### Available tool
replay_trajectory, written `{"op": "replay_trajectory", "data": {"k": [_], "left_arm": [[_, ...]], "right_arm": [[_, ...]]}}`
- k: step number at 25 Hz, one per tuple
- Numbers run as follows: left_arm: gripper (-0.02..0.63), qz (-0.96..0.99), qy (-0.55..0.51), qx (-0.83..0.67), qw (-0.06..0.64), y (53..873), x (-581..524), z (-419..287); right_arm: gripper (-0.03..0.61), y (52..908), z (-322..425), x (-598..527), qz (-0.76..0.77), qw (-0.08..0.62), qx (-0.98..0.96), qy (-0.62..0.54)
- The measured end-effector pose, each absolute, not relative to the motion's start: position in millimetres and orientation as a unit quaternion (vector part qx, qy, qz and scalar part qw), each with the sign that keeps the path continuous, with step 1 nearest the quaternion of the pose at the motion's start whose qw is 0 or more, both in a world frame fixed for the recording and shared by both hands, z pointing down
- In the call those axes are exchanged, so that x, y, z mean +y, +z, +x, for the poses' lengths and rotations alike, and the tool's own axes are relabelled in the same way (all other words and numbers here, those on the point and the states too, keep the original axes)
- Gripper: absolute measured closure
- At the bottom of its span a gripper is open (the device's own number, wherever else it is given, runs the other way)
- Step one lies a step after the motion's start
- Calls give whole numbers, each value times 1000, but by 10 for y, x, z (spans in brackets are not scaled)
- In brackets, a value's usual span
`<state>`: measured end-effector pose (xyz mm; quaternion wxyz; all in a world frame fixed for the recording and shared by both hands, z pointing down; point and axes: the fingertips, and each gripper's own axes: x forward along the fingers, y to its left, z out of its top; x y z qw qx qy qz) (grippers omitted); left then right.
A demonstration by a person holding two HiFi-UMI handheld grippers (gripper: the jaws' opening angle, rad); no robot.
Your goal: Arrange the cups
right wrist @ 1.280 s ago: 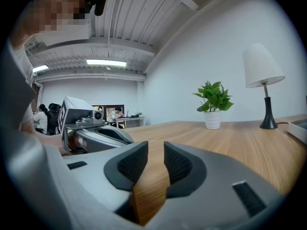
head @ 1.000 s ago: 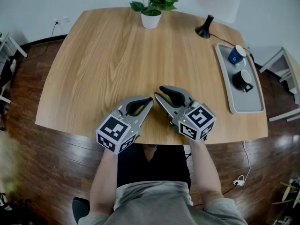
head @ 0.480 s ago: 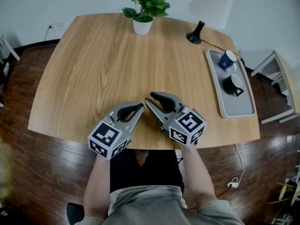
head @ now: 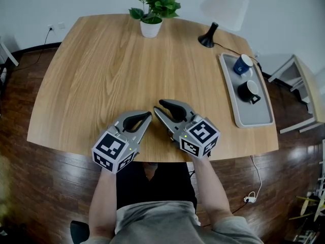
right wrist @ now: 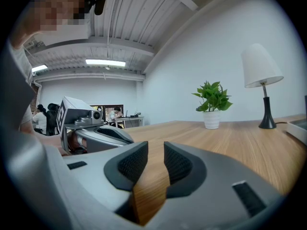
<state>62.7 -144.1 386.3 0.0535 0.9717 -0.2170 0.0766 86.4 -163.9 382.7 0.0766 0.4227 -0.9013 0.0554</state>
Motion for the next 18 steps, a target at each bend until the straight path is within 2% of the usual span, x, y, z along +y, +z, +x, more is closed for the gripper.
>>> {"op": "replay_trajectory", "data": {"k": [18], "left_arm": [[604, 971, 77, -218, 55, 3856, -1456, 585]], "right_arm": [[479, 3836, 875, -1676, 440, 74, -893, 59]]}}
